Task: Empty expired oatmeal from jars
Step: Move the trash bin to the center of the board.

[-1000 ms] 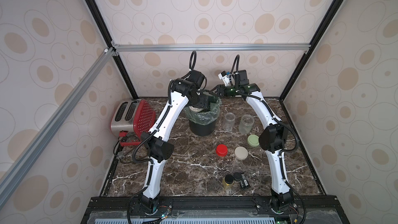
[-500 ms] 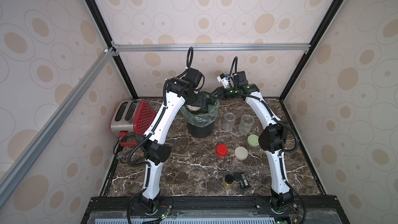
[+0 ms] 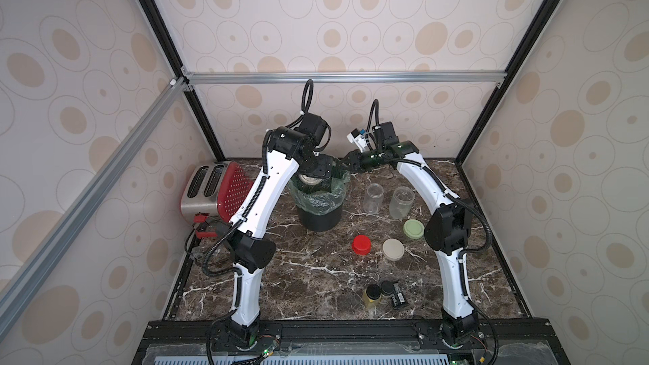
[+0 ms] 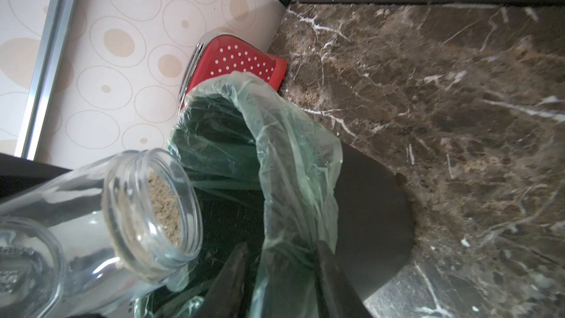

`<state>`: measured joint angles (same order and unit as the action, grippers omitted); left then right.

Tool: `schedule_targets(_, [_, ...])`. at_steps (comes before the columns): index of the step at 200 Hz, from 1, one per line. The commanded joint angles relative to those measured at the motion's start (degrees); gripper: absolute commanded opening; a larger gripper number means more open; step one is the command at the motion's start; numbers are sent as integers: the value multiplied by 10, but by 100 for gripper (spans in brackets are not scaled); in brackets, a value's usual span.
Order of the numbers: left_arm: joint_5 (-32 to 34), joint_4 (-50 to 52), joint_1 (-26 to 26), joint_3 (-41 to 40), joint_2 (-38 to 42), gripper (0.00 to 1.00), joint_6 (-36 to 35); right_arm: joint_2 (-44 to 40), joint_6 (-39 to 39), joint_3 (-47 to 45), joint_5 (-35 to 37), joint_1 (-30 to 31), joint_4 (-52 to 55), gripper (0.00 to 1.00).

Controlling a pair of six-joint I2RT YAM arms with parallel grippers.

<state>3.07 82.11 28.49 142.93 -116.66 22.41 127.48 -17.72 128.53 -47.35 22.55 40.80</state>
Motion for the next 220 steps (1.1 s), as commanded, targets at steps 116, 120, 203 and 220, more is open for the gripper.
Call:
schedule_targets(116, [-57, 65, -42, -8, 29, 0, 176, -223, 239, -223, 54, 24, -117, 75])
schedule_targets(120, [-67, 65, -45, -7, 26, 0, 183, -230, 244, -231, 53, 24, -130, 76])
schedule_targets(203, [-236, 93, -99, 11, 20, 0, 273, -246, 243, -276, 13, 23, -247, 80])
schedule_targets(220, [-247, 86, -103, 12, 30, 0, 266, -252, 243, -287, 11, 23, -262, 80])
